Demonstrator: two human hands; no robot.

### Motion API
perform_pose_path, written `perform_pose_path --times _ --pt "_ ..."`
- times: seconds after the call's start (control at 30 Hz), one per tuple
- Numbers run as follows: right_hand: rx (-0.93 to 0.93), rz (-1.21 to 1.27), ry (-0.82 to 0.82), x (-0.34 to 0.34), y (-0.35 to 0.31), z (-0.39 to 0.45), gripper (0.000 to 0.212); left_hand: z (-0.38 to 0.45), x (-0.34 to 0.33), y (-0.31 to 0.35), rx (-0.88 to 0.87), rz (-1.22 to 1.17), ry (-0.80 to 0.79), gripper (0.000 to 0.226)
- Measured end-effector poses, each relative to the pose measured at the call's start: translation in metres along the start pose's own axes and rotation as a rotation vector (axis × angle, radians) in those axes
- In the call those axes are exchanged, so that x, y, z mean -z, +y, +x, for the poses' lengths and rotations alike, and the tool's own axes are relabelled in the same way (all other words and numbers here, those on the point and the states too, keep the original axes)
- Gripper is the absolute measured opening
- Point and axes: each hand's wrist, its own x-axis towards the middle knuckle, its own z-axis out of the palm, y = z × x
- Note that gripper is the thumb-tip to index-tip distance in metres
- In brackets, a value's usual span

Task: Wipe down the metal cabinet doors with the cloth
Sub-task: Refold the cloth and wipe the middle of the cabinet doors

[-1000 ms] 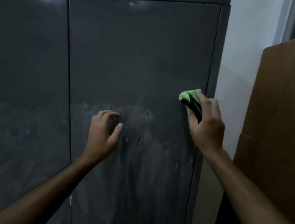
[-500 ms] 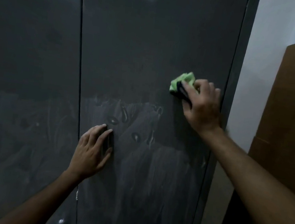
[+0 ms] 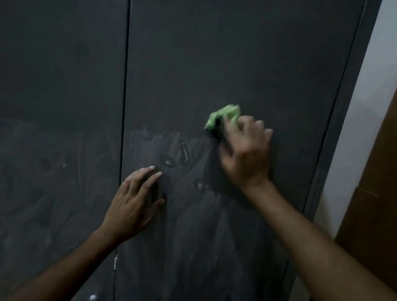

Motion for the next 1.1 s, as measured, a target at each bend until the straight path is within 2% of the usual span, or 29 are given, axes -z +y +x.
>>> perform_pose_path --times 0.1,0.13,0.17,0.2,0.23,0.3,0.33,0.37,0.4,0.47,0.5,0.53,0.57,0.6,0.7,0.73,0.77,0.87,0.9,0.93,0.97,1.07,1.1 --pt "0.635 0.022 -0.268 -0.010 -0.027 -0.069 0.043 -0.006 0.008 -0.017 -0.001 0.015 0.035 0.066" --pt "0.744 0.026 -0.337 -0.004 -0.019 -0.068 0.038 -0.010 0.009 -0.023 0.007 0.019 0.027 0.065" --pt "0.755 0.020 -0.338 0.000 -0.011 -0.052 0.035 -0.013 0.010 -0.032 0.018 0.021 0.020 0.065" --pt "0.675 -0.011 -0.291 0.002 -0.006 -0.029 0.035 -0.016 0.011 -0.040 0.025 0.026 0.013 0.065" --pt "0.516 -0.046 -0.202 0.003 -0.001 -0.005 0.038 -0.019 0.011 -0.048 0.029 0.036 0.004 0.065" --pt "0.084 -0.051 -0.041 -0.001 -0.007 0.032 0.049 -0.024 0.012 -0.062 0.039 0.045 -0.019 0.067" --pt "-0.023 -0.032 0.000 -0.006 -0.019 0.032 0.051 -0.025 0.013 -0.067 0.039 0.045 -0.030 0.067" --pt "-0.005 -0.033 0.004 -0.016 -0.033 0.018 0.052 -0.026 0.014 -0.072 0.034 0.045 -0.041 0.068" --pt "0.151 -0.028 -0.066 -0.026 -0.049 -0.004 0.051 -0.026 0.016 -0.077 0.020 0.049 -0.049 0.068" --pt "0.621 -0.001 -0.279 -0.033 -0.067 -0.048 0.047 -0.026 0.020 -0.087 -0.015 0.058 -0.077 0.070" --pt "0.752 0.004 -0.382 -0.030 -0.063 -0.051 0.045 -0.026 0.021 -0.092 -0.027 0.058 -0.092 0.070" --pt "0.792 -0.003 -0.410 -0.028 -0.058 -0.041 0.043 -0.026 0.022 -0.096 -0.032 0.058 -0.101 0.071" --pt "0.742 -0.021 -0.369 -0.027 -0.052 -0.023 0.043 -0.026 0.023 -0.100 -0.039 0.058 -0.103 0.071" --pt "0.604 -0.035 -0.285 -0.027 -0.049 -0.003 0.044 -0.027 0.023 -0.102 -0.049 0.058 -0.102 0.071" --pt "0.003 -0.021 -0.031 -0.024 -0.053 0.039 0.050 -0.027 0.022 -0.105 -0.075 0.046 -0.088 0.071" --pt "-0.057 0.002 -0.005 -0.030 -0.065 0.033 0.051 -0.027 0.023 -0.106 -0.079 0.042 -0.087 0.071" --pt "0.002 0.009 -0.027 -0.038 -0.077 0.018 0.051 -0.027 0.023 -0.107 -0.083 0.036 -0.087 0.071" --pt "0.650 0.028 -0.280 -0.051 -0.104 -0.038 0.038 -0.029 0.025 -0.113 -0.093 0.033 -0.079 0.073" --pt "0.763 0.020 -0.359 -0.048 -0.100 -0.033 0.037 -0.029 0.026 -0.117 -0.092 0.032 -0.078 0.074" --pt "0.778 0.001 -0.370 -0.045 -0.094 -0.015 0.036 -0.030 0.026 -0.121 -0.087 0.034 -0.077 0.076" --pt "0.698 -0.023 -0.330 -0.043 -0.089 0.006 0.037 -0.031 0.027 -0.126 -0.082 0.040 -0.082 0.078" --pt "0.102 -0.027 -0.087 -0.038 -0.083 0.058 0.046 -0.033 0.027 -0.138 -0.072 0.043 -0.084 0.082" --pt "-0.007 -0.002 -0.046 -0.042 -0.091 0.056 0.048 -0.033 0.027 -0.141 -0.070 0.043 -0.080 0.082"
